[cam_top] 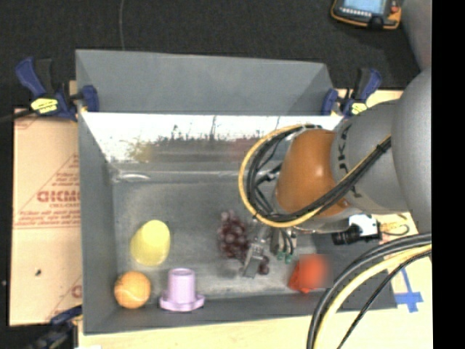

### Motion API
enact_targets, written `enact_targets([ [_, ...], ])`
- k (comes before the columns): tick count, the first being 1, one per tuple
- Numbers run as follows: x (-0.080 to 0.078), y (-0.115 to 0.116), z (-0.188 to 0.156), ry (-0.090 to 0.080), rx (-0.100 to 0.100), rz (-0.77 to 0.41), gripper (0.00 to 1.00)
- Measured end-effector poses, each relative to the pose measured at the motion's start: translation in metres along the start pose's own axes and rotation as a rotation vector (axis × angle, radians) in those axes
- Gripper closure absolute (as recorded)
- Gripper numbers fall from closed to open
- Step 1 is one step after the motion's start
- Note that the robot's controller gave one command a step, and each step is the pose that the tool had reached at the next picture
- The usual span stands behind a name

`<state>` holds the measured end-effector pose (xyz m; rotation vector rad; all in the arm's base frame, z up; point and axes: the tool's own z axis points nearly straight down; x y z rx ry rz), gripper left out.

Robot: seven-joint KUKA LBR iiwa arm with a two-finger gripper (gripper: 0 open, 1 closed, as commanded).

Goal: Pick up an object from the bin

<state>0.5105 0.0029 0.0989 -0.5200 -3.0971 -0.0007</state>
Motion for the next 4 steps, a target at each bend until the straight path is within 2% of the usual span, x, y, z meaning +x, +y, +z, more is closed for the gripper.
enact_targets([
  [1, -0.009, 0.011, 0.029, -0.020, 0.002, -0.235, 0.00],
  [2, 0.002, -0.002, 0.029, -0.001, 0.001, 0.248, 1.00],
  [3, 0.002, -0.003, 0.029, -0.001, 0.001, 0.248, 1.00],
  [4, 0.005, -0.004, 0.014, 0.007, 0.006, 0.246, 1.00],
])
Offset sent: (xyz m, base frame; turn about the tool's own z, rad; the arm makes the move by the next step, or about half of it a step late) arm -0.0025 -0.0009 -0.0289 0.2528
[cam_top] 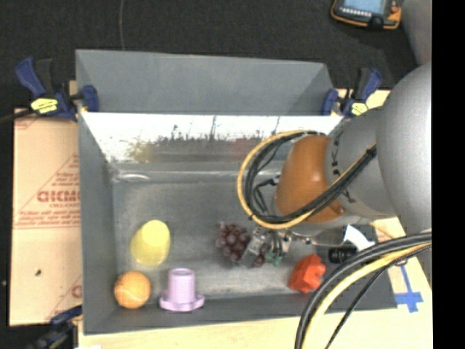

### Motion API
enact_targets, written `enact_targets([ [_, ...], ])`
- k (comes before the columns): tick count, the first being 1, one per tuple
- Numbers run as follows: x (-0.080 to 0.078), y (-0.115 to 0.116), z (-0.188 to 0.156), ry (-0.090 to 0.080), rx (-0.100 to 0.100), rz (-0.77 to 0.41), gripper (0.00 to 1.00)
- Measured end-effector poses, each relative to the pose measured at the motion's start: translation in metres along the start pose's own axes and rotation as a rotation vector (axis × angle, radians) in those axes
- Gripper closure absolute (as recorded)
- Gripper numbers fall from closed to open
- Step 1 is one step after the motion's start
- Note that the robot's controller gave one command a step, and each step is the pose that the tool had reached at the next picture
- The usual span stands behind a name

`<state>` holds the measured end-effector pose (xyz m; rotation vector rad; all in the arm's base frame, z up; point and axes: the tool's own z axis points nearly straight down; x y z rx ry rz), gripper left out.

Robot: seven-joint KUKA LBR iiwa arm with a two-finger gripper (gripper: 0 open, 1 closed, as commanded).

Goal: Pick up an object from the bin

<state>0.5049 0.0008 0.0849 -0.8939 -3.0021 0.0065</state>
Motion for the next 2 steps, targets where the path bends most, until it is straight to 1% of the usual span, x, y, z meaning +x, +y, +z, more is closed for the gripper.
enact_targets([
  [1, -0.002, 0.001, -0.046, -0.007, -0.004, 0.000, 1.00],
  [2, -0.002, 0.000, -0.064, -0.006, -0.004, -0.004, 1.00],
])
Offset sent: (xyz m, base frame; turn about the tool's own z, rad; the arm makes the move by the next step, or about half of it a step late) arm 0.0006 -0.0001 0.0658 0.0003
